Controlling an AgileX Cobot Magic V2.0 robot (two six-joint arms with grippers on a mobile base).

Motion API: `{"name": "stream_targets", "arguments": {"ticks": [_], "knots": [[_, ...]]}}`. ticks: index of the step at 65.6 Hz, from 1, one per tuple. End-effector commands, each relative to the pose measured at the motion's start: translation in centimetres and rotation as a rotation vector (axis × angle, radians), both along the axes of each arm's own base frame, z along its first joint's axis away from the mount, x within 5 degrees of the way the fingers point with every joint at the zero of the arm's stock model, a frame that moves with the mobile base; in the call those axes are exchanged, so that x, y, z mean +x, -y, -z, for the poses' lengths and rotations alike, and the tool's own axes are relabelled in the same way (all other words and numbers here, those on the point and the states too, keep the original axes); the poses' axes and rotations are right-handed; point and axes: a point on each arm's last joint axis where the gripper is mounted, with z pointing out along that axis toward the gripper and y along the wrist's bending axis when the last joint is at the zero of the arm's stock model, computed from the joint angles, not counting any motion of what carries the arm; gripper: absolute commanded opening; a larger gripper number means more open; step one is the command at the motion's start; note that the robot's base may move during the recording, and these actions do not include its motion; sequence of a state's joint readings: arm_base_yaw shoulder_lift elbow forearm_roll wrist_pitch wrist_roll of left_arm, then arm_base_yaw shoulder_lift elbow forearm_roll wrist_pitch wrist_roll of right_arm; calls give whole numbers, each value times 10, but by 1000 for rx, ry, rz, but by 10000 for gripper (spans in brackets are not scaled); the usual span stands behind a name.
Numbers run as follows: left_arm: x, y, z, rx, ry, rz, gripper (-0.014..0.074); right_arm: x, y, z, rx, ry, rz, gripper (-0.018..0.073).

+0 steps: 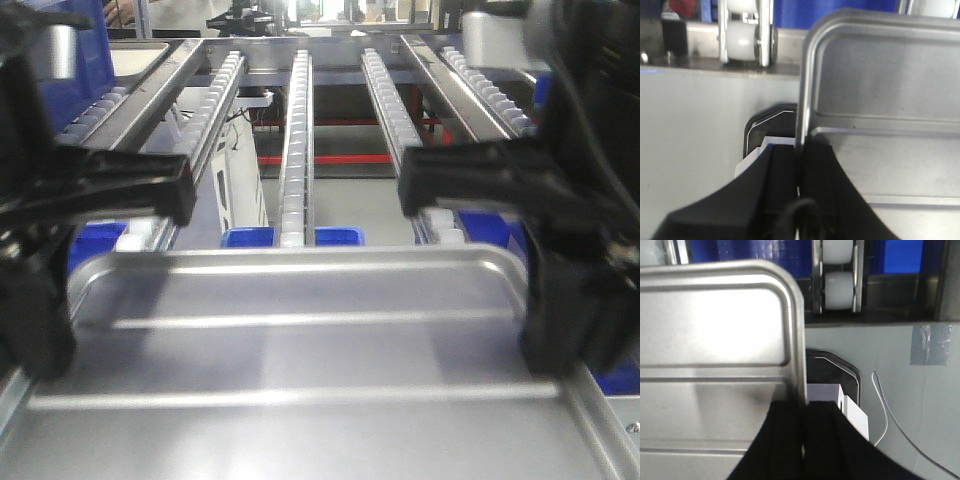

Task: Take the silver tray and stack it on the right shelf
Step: 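Lift the tray with both grippers and pull it toward the robot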

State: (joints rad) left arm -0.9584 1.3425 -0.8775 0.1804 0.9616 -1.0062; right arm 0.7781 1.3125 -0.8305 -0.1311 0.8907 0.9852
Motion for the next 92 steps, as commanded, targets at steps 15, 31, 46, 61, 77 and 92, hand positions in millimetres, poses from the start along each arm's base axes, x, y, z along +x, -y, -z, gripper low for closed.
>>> {"name": "stream_targets", "arguments": {"ticks": [15, 31, 46, 61, 77, 92], "knots": [[-14, 0, -11, -34, 40, 27, -101, -18, -1, -11, 54, 52, -2, 57], [-14, 0, -11, -31, 41, 27, -101, -17, -1, -11, 54, 62, -6, 57], [-14, 0, -11, -32, 43, 28, -101, -17, -1, -11, 50, 59, -5, 57], [-14, 0, -11, -29, 42, 28, -101, -18, 0, -11, 46, 55, -4, 57], [-14, 0, -11, -29, 42, 28, -101, -18, 0, -11, 46, 55, -4, 57], [-14, 0, -11, -29, 42, 28, -101, -18, 0, -11, 46, 55, -4, 57]]}}
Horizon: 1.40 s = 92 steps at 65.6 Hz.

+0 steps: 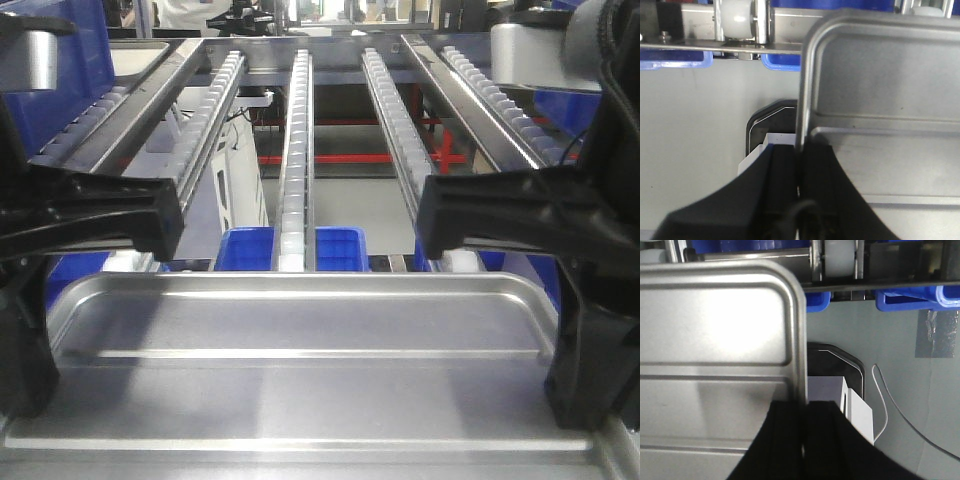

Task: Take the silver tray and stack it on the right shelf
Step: 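Lift the tray with both grippers and pull it toward the robot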

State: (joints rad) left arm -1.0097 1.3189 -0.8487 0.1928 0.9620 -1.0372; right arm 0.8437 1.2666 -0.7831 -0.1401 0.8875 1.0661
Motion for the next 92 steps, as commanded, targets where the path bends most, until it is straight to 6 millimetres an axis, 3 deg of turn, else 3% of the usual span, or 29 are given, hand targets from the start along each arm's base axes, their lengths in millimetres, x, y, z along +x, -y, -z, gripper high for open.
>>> {"name": "stream_targets", "arguments": {"ticks": [1, 92], "knots": [[-1, -1, -13, -32, 38, 2, -101, 1, 1, -13, 28, 59, -11, 57], [-1, -1, -13, -32, 38, 2, -101, 1, 1, -13, 28, 59, -11, 57]]}}
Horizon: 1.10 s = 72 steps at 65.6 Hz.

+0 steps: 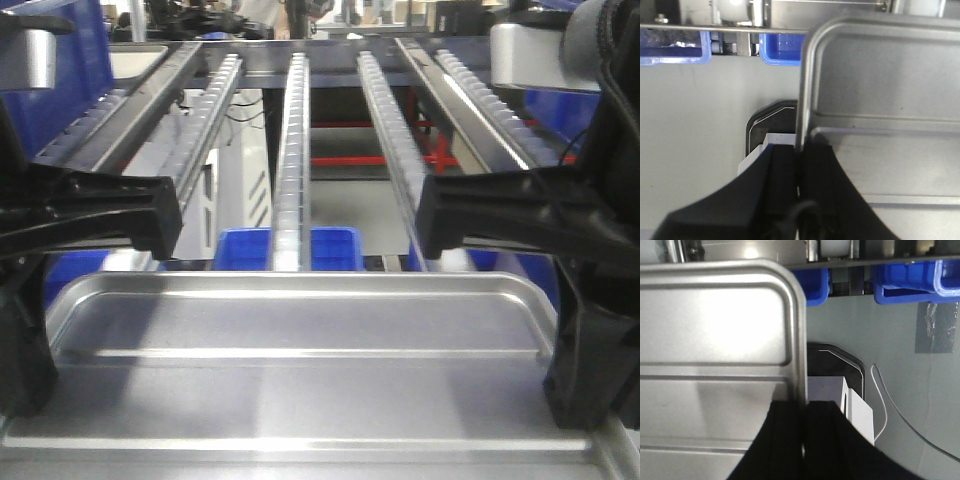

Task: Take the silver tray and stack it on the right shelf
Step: 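Lift the tray with both grippers and pull it toward the robot, then hold the tray in both grippers while the base drives away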

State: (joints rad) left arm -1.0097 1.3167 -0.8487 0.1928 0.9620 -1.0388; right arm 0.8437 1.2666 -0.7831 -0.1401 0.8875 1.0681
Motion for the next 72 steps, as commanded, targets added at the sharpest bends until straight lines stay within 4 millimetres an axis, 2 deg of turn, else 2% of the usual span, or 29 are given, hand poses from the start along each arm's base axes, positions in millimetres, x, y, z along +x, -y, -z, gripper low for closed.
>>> {"name": "stream_targets", "arguments": {"ticks": [1, 72], "knots": [[-1, -1, -13, -30, 37, 3, -101, 1, 1, -13, 27, 60, -13, 57], [-1, -1, -13, -30, 37, 3, -101, 1, 1, -13, 26, 58, -13, 57]]}}
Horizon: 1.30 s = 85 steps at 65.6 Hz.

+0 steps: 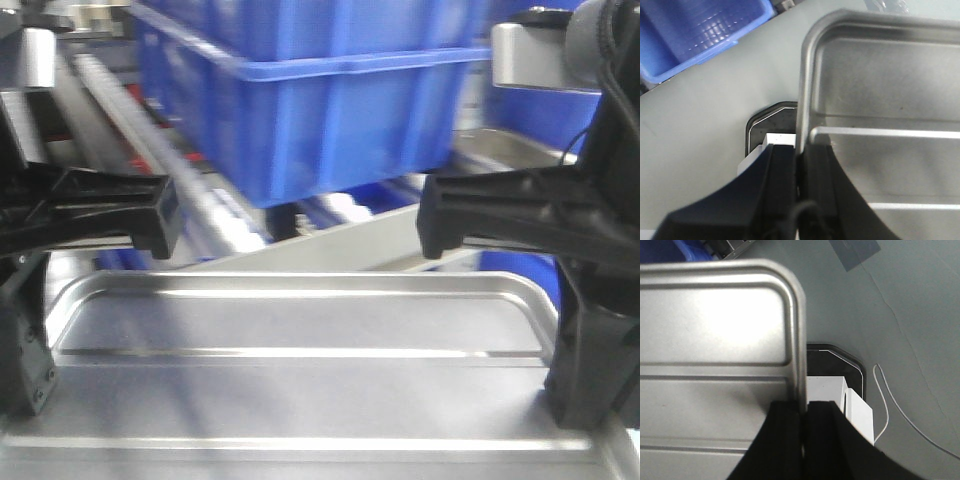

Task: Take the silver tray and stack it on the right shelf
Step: 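Hold the tray in both grippers while the base drives away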

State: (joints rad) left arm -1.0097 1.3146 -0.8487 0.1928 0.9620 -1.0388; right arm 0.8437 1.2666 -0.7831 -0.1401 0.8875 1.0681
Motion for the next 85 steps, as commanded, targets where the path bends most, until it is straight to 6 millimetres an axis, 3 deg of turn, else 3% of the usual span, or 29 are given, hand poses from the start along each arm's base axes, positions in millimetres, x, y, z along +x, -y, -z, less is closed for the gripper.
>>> {"name": "stream_targets", "arguments": {"ticks": [1, 85], "knots": [[-1, 0, -12, -28, 36, 3, -101, 1, 1, -13, 26, 58, -13, 57], [-1, -1, -12, -24, 34, 3, -101, 1, 1, -13, 25, 58, -13, 57]]}}
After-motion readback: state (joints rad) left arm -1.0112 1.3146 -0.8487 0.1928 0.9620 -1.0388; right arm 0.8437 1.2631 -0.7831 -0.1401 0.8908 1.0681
